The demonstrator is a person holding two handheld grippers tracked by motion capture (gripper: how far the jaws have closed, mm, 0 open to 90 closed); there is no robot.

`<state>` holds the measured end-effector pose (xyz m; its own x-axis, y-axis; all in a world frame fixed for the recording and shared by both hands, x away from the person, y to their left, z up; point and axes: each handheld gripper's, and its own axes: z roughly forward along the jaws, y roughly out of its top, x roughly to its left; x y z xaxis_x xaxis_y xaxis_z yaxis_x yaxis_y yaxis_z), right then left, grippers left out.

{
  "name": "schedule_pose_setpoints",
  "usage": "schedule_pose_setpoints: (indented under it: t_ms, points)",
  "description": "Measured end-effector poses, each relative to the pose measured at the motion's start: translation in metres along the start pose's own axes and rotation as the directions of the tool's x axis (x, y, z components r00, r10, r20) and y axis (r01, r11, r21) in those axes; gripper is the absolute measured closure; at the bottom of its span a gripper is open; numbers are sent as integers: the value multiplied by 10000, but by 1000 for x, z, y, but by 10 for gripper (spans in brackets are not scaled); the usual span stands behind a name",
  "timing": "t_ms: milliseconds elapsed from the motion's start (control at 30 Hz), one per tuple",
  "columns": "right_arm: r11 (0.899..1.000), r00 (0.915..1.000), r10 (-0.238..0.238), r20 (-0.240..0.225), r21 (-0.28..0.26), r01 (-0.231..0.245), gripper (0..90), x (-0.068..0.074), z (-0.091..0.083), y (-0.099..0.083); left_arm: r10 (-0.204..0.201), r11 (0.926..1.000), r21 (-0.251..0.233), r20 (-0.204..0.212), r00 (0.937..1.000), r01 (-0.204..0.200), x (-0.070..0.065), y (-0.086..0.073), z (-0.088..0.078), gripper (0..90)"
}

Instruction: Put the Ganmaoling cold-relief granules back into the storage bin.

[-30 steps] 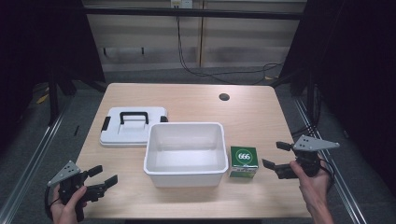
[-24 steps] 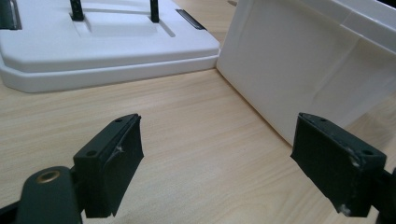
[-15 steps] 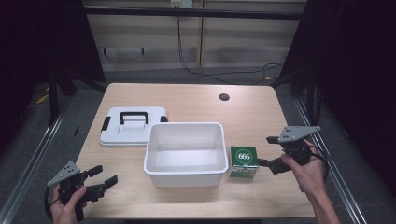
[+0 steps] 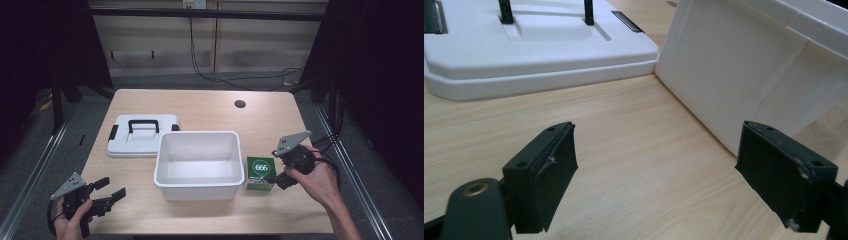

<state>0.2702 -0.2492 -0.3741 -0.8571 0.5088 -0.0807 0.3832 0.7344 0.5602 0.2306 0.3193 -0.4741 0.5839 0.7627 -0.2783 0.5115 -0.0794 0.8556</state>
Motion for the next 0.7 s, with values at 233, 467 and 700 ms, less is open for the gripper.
schedule_pose_setpoints:
  t_ms: [233, 467, 700]
  points:
    - [9989, 9997, -142, -202, 452, 151, 142, -8, 1, 12, -17, 10000, -12, 12, 10000, 17, 0, 0, 0, 160]
    - [9846, 9941, -915, -582, 1440, 991, 125, -8, 13, 25, 3, 10000, -19, 11, 10000, -3, 0, 0, 0, 159]
    - [9679, 9862, -1293, -1030, 2032, 1481, 117, -11, 21, 27, 10, 10000, -20, 16, 10000, -10, 0, 0, 0, 159]
